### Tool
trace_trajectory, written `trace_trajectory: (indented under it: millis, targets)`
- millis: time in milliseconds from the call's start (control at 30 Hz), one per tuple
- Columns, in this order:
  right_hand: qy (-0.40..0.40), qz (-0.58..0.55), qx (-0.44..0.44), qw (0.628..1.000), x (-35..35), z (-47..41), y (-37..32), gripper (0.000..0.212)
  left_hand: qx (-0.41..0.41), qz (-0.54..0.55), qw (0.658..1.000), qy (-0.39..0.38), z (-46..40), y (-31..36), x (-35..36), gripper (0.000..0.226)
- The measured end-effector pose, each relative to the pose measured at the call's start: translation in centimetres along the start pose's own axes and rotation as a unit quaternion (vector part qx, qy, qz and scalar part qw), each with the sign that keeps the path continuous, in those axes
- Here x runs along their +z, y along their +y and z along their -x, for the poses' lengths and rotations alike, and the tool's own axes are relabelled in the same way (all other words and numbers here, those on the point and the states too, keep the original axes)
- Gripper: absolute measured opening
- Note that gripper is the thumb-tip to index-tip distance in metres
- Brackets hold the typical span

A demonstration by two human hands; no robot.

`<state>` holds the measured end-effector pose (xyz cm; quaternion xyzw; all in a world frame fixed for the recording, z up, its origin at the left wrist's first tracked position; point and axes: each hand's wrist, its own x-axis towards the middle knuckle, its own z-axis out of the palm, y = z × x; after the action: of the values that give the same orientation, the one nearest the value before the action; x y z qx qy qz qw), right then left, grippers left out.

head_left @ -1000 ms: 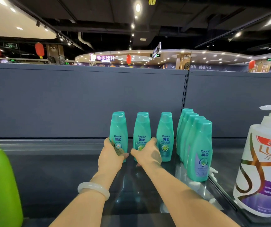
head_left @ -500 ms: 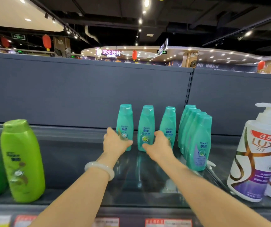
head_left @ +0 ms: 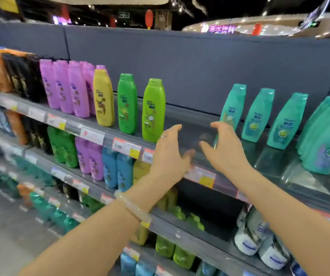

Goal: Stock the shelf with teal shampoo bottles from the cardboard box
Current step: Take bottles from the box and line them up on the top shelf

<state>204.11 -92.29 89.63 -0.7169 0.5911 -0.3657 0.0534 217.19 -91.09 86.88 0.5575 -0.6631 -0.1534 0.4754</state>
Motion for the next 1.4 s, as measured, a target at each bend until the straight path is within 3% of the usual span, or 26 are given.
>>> trace_trajectory:
  millis: [133, 233, 400, 500, 633, 867, 1000, 1133, 1200, 1267, 1400]
  targets:
    - [-0.081, -0.019, -0.145, 0.986, 4.3, 5.1, -3.8, 0.049, -0.101, -0.117, 0.988, 0.022, 7.6, -5.4, -5.8, 0.069]
    - [-0.199, 0.011, -0.223, 0.954, 9.6, 9.2, -6.0, 0.047, -0.210, -0.218, 0.953, 0.003, 13.8, -10.2, -8.7, 0.071]
    - [-0.403, 0.110, -0.245, 0.875, 19.4, 16.8, -7.3, 0.040, -0.332, -0.358, 0.868, -0.092, 24.9, -17.2, -11.3, 0.064]
    - [-0.482, 0.161, -0.262, 0.821, 24.6, 21.0, -6.6, 0.049, -0.376, -0.393, 0.827, -0.144, 30.4, -20.7, -11.7, 0.063]
    - [-0.550, 0.194, -0.251, 0.773, 30.5, 25.4, -5.2, 0.052, -0.428, -0.379, 0.801, -0.176, 35.6, -25.6, -11.5, 0.059]
    - [-0.628, 0.222, -0.177, 0.725, 41.0, 30.1, -3.5, 0.047, -0.509, -0.346, 0.744, -0.261, 40.1, -34.5, -11.2, 0.044]
    - [-0.650, 0.217, -0.131, 0.716, 48.0, 32.6, -1.1, 0.039, -0.530, -0.319, 0.724, -0.305, 41.7, -39.9, -9.7, 0.048]
    - [-0.684, 0.241, -0.087, 0.683, 53.9, 36.0, 3.4, 0.039, -0.561, -0.304, 0.687, -0.348, 44.1, -45.7, -5.8, 0.059]
    - [-0.691, 0.246, -0.067, 0.677, 56.9, 37.6, 6.5, 0.039, -0.588, -0.264, 0.677, -0.356, 46.1, -48.7, -2.6, 0.048]
    - [-0.699, 0.245, -0.047, 0.670, 60.2, 39.0, 9.4, 0.041, -0.590, -0.234, 0.690, -0.347, 48.1, -52.0, 1.1, 0.042]
    - [-0.711, 0.235, -0.007, 0.663, 67.2, 41.1, 14.2, 0.045, -0.634, -0.186, 0.684, -0.311, 51.0, -58.3, 8.1, 0.041]
